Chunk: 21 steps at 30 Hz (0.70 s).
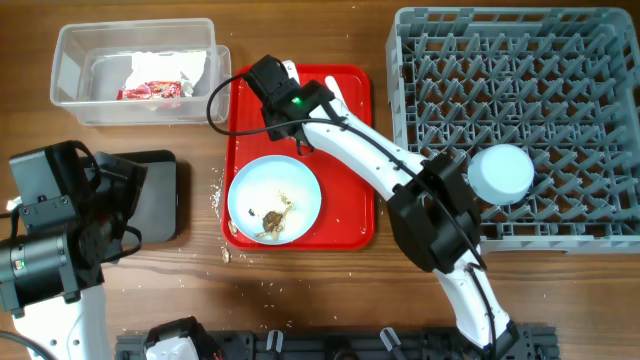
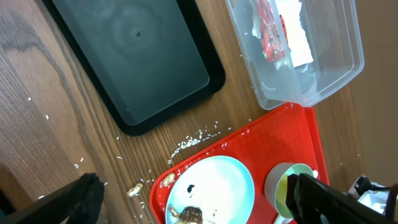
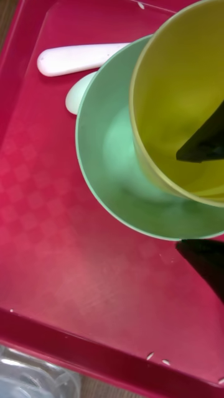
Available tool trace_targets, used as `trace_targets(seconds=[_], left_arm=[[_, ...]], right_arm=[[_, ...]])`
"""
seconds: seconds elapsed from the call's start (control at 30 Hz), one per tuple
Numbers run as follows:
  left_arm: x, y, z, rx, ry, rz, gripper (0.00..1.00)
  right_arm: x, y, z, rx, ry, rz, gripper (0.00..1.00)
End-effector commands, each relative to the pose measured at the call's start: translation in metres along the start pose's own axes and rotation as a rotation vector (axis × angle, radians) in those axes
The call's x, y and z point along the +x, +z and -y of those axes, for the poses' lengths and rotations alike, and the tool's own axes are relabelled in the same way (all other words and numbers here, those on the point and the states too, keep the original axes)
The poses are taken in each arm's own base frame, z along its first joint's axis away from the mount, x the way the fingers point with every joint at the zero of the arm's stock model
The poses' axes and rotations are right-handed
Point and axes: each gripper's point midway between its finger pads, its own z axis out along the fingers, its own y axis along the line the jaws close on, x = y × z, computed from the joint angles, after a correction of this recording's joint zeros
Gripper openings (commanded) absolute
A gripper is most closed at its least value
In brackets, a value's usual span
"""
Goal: Sort waste into correct bins and load items into the dishwasher rack
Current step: 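Move the right gripper to the yellow cup on the tray and grasp it, then carry the yellow cup with the right gripper into the rack's upper area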
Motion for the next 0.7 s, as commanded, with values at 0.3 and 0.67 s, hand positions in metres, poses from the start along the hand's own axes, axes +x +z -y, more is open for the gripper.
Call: trace_targets(seconds=[0.3, 0.67], left_arm=[[-0.003, 0.000, -0.001, -0.007, 0.009, 0.014, 1.00], [-0.003, 0.000, -0.001, -0.007, 0.009, 0.014, 1.00]], right_arm=[[-0.013, -0.032, 0.007, -0.010, 0.045, 0.029, 0.04], [-0.050, -0.206, 0.155, 0.055, 0.280, 0.200, 0.04]])
